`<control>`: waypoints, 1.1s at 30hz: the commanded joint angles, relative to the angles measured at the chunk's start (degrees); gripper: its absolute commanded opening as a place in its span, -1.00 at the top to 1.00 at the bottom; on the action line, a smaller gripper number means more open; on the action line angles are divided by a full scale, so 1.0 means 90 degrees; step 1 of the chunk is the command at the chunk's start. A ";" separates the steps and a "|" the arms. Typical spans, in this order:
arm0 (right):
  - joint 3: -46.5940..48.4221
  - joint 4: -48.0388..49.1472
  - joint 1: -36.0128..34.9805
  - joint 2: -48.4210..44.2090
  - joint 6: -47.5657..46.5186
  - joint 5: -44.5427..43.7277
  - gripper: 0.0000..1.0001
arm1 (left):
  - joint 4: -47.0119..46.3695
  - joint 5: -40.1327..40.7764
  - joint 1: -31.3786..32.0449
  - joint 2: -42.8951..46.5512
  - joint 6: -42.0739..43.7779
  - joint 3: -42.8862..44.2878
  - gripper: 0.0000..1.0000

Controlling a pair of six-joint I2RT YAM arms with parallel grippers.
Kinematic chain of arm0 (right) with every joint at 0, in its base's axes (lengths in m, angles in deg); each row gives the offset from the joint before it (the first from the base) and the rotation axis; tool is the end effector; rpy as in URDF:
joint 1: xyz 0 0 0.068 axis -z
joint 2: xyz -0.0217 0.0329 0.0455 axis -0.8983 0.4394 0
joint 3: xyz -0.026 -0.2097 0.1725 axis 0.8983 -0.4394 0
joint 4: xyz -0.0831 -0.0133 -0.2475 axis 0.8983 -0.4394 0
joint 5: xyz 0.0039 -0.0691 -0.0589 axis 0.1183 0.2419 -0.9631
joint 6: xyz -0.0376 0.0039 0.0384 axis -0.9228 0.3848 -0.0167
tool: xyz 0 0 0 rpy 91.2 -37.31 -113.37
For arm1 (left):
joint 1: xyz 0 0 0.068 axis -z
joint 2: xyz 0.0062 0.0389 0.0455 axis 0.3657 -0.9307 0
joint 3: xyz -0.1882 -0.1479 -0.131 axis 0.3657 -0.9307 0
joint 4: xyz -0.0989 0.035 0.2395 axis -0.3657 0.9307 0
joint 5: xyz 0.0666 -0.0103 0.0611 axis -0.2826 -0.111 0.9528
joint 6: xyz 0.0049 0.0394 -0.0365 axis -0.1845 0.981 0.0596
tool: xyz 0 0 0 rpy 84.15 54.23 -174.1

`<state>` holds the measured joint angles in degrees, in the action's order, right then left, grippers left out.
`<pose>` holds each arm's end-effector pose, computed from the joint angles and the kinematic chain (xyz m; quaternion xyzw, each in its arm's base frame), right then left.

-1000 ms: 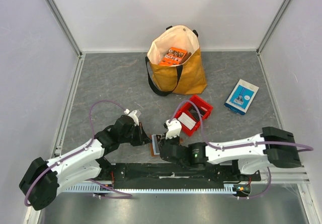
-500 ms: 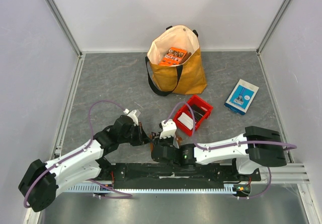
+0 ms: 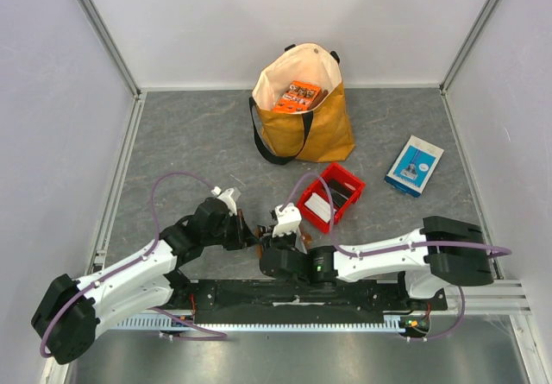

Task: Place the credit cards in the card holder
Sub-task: Insert the credit card into the card holder.

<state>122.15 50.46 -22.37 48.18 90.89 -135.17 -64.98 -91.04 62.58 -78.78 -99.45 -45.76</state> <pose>0.0468 0.3122 0.1999 -0.0635 0.8412 0.2347 0.4829 0.1230 -0.1177 0.1698 0.0015 0.9089 -0.3515 0.2245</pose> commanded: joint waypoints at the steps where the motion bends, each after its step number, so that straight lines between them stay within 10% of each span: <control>1: -0.0161 0.0492 -0.0030 -0.0542 -0.0206 -0.0210 1.00 | -0.0092 -0.0023 0.0011 0.0009 -0.0080 0.0022 0.97; 33: 0.0454 -0.0825 0.0038 0.0308 -0.0001 -0.0532 1.00 | -0.0082 -0.0004 0.0011 0.0019 -0.0060 0.0051 0.96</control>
<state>123.29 47.53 -22.15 51.00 89.86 -135.52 -64.92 -90.91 62.58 -78.78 -99.45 -45.78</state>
